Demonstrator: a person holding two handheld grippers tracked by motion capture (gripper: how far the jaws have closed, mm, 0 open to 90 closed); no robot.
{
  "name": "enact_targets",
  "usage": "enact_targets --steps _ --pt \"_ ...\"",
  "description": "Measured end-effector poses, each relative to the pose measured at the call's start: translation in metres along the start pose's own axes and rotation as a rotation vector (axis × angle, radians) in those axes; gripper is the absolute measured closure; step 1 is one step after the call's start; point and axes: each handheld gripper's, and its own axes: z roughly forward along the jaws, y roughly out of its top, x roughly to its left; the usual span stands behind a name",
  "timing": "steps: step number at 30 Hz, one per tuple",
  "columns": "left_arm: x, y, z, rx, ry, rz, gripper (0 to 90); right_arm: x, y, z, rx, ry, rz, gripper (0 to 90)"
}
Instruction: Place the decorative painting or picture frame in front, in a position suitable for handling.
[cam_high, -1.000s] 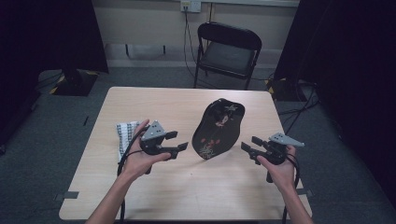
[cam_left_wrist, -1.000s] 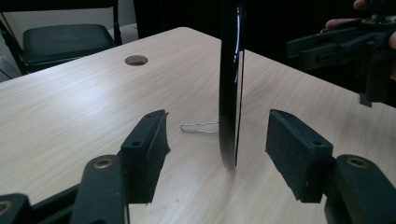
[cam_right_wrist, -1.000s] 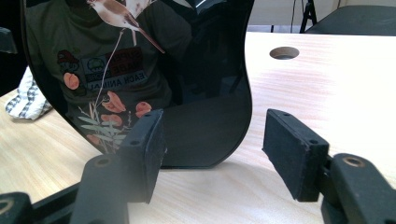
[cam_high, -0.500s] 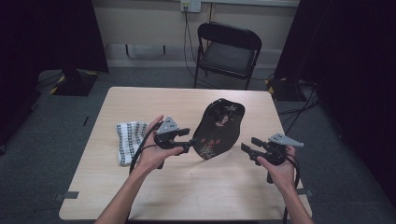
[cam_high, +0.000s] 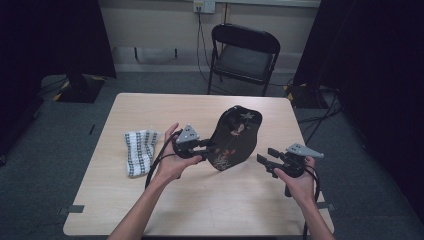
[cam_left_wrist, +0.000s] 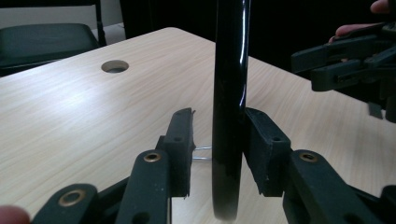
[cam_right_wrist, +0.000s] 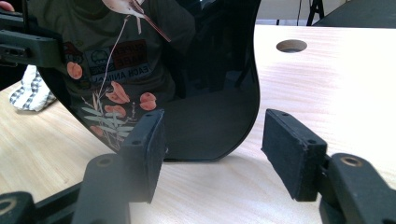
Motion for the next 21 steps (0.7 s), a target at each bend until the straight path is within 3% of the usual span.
enact_targets --steps 10,21 --pt "0.0001 -0.0031 0.0045 0.012 -0.068 0.013 78.0 0.0003 -0.0017 0.0023 0.02 0.007 -0.001 40.7" --pt "-0.0024 -0.0044 -0.0006 0.024 -0.093 0.006 78.4 -0.0001 -0.0026 0.003 0.05 0.009 0.006 40.4"
